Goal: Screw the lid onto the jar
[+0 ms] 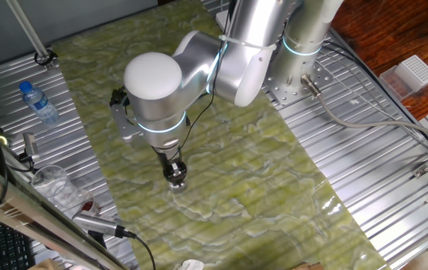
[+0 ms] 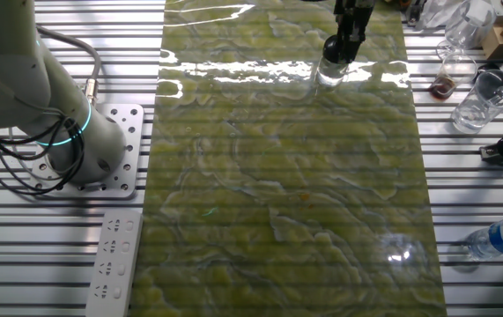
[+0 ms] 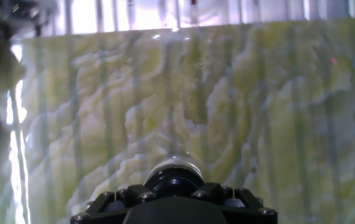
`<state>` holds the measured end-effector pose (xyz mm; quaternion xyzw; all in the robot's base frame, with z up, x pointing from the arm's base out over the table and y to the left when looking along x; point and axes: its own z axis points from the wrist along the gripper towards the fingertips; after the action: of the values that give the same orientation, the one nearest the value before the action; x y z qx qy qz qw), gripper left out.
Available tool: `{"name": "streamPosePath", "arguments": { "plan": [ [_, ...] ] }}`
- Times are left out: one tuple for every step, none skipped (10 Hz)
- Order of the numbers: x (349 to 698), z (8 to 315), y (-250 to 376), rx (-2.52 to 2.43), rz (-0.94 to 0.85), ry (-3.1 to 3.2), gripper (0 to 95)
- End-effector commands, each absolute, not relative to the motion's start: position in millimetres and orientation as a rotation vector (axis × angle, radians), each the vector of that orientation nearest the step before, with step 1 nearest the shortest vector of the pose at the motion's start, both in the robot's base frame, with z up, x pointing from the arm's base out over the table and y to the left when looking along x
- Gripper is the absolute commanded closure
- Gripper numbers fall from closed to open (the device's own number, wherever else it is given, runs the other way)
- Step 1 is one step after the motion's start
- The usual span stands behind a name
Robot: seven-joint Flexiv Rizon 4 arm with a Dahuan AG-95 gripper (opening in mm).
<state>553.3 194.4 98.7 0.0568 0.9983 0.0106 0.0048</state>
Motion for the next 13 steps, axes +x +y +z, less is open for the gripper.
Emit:
{"name": "streamPosePath", "arguments": {
  "plan": [
    [553.0,98.5,194.9,0.387,0.043,3.110,95.0],
    [553.0,98.5,194.8,0.401,0.044,3.110,95.0],
    [553.0,98.6,194.6,0.393,0.044,3.111,95.0],
    [552.9,98.6,194.5,0.359,0.045,3.111,95.0],
    [552.9,98.6,194.5,0.331,0.044,3.113,95.0],
    [552.9,98.6,194.4,0.294,0.038,3.116,76.0],
    [552.9,98.6,194.4,0.287,0.039,3.115,76.0],
    [552.8,98.7,194.1,0.274,0.044,3.115,38.0],
    [552.8,98.8,194.1,0.272,0.049,3.115,19.0],
    [552.8,98.9,194.0,0.253,0.041,3.114,0.0],
    [552.8,98.8,194.0,0.252,0.040,3.113,0.0],
    [552.8,98.9,193.9,0.246,0.042,3.112,0.0],
    [552.8,99.1,193.9,0.239,0.044,3.113,0.0]
  ]
}}
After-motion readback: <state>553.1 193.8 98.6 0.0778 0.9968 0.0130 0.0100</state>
